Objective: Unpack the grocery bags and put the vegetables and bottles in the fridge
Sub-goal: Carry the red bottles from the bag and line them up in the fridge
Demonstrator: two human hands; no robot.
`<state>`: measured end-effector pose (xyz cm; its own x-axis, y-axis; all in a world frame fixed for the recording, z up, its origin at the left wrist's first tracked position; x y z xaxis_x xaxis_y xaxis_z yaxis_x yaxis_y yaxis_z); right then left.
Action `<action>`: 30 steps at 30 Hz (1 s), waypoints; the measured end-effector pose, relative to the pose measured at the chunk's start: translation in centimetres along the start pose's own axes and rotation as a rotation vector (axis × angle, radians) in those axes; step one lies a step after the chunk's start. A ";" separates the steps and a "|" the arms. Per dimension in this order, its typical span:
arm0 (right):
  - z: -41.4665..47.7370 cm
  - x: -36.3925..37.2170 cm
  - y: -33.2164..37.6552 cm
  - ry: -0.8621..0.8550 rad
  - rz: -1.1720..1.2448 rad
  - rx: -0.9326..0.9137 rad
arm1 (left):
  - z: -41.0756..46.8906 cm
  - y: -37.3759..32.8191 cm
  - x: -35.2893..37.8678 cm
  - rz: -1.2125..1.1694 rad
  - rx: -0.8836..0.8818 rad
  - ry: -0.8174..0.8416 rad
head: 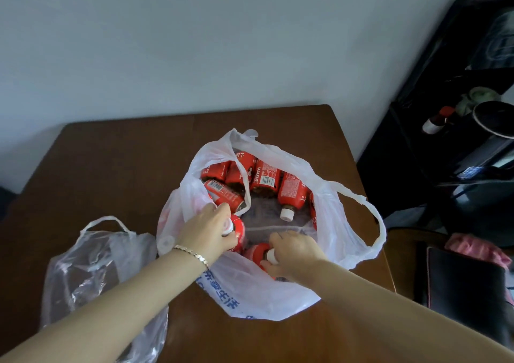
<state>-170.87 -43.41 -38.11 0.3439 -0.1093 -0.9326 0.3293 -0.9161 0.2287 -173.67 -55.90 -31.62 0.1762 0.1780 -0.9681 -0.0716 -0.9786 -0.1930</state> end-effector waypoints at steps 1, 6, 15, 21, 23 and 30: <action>-0.1 0.0 0.2 0.014 -0.025 -0.004 | -0.2 -0.3 -1.3 -0.007 0.016 -0.048; -0.4 -0.6 1.0 0.038 -0.025 0.066 | -1.6 0.3 -6.0 -0.108 0.052 -0.170; -2.8 -11.1 2.3 -0.105 -0.066 0.335 | -2.4 -0.1 -13.2 -0.152 0.245 -0.193; -11.5 -21.9 3.1 -0.418 0.071 0.564 | -2.9 -5.2 -17.4 -0.155 0.478 -0.245; -16.0 -23.9 2.6 -0.492 0.151 0.666 | -4.2 -8.4 -18.2 -0.200 0.580 -0.237; -35.3 -23.9 0.7 -0.599 0.154 1.039 | -14.9 -23.2 -17.0 -0.308 0.996 -0.126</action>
<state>-147.78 -27.78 -5.82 -0.2356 -0.1537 -0.9596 -0.6375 -0.7208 0.2719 -160.38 -37.73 -8.34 0.2244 0.4701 -0.8536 -0.8268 -0.3717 -0.4221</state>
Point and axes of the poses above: each hand's wrist, its own z-axis towards the middle knuckle, its own x-axis out of the palm, y = z × x, the point moved 10 cm from there along z, towards the middle knuckle, and after that the axes turned 6 degrees about -y, right-handed, at the moved point
